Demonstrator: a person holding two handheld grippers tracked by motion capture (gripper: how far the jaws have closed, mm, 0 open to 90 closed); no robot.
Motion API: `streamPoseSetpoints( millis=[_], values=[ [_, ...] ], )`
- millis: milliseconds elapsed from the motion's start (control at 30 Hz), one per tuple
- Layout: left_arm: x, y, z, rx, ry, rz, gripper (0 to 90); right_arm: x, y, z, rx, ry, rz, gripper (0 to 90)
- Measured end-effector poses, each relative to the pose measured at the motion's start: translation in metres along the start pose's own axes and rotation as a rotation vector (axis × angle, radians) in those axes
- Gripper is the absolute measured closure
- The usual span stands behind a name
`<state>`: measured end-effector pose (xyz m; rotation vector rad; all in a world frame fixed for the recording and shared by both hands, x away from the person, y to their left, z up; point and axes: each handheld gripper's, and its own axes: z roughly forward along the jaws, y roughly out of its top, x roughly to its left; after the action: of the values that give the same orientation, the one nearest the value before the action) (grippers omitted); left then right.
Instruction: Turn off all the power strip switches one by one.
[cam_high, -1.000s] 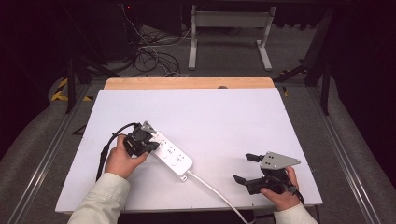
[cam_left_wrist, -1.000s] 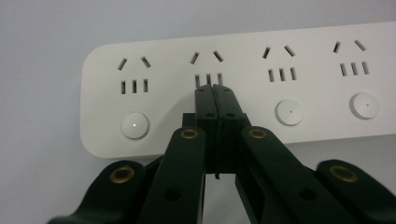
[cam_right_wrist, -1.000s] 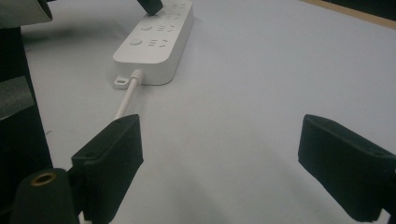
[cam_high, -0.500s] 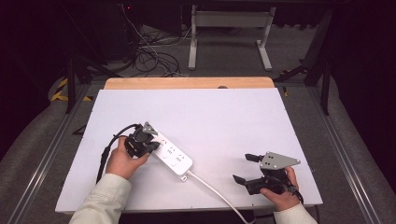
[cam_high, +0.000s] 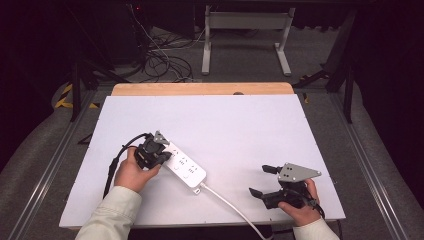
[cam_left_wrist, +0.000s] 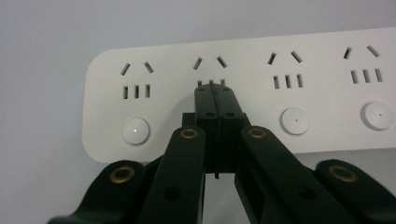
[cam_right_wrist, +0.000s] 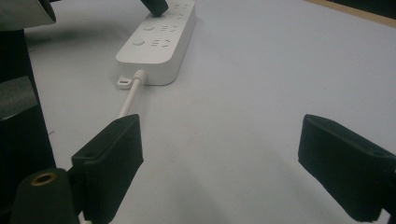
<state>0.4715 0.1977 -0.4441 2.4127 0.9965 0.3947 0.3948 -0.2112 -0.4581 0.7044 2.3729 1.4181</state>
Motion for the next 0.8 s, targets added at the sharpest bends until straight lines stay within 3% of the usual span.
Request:
streamPoseSetpoints(
  millis=[233,267,300,367,400,500,800],
  values=[
    [0.0,-0.001,0.0,-0.002,-0.004,-0.009,90.0,0.0,0.0,0.0,0.001,-0.003,0.001,14.1],
    [-0.005,0.001,0.0,0.002,0.027,0.012,90.0,0.0,0.0,0.0,0.002,-0.004,0.002,14.2],
    [-0.005,0.001,0.0,0.002,0.027,0.012,90.0,0.0,0.0,0.0,0.002,-0.004,0.002,14.2],
    [-0.005,0.003,-0.004,-0.01,0.037,0.005,90.0,-0.001,0.0,0.0,0.003,-0.008,0.001,14.1],
    [-0.002,0.004,-0.013,-0.06,0.004,-0.012,90.0,-0.001,0.0,0.0,0.001,-0.008,0.002,14.1],
    [-0.001,0.004,-0.028,-0.107,0.023,-0.013,90.0,-0.003,-0.001,0.0,0.001,-0.01,0.003,14.1],
    [-0.007,0.008,-0.035,-0.136,0.005,0.015,90.0,-0.001,0.0,-0.001,-0.003,-0.009,-0.003,14.1]
  ],
)
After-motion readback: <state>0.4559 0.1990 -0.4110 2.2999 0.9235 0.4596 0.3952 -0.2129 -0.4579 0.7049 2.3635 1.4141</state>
